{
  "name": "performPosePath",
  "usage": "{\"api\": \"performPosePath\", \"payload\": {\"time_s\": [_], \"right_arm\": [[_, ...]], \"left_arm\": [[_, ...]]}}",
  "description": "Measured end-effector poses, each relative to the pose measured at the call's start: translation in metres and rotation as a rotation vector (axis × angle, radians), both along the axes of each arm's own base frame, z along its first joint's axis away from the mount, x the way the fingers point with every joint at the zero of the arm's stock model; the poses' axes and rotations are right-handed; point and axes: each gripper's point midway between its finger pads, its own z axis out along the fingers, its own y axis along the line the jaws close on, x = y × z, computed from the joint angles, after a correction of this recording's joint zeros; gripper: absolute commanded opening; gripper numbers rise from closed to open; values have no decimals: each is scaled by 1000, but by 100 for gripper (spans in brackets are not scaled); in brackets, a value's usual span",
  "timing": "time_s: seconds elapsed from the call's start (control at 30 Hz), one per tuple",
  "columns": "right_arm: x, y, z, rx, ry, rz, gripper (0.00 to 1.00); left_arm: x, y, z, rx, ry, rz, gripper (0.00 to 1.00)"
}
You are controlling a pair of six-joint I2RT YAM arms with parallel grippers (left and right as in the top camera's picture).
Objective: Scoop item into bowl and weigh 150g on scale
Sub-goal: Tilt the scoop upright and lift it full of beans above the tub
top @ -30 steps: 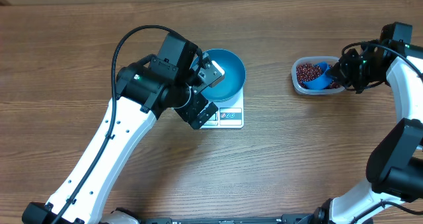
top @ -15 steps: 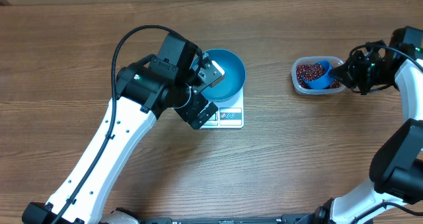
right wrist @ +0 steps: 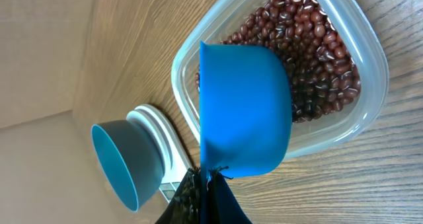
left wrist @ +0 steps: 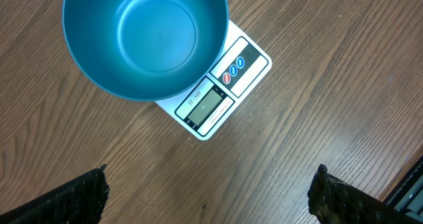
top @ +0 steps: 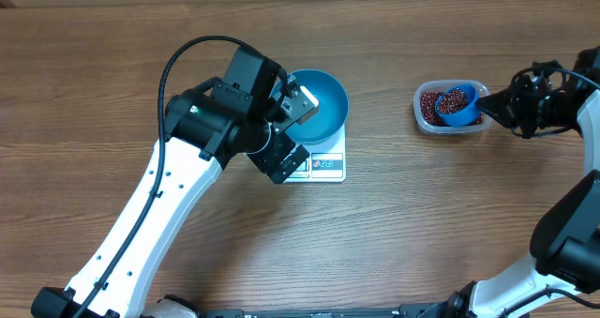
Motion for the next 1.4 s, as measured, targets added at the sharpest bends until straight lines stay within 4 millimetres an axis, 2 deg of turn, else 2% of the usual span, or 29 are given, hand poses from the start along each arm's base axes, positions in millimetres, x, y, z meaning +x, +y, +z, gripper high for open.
{"api": "performPosePath", "payload": {"time_s": [0.57,1.17,1.4], "right_arm": [[2,17,20,113,-140,98,4],[9,34,51,237,-319,182,4],[8,27,60,271,-373,175,4]], "left_arm": [[0,0,0,0,0,0,100],[0,0,0,0,0,0,100],[0,0,0,0,0,0,99]]}}
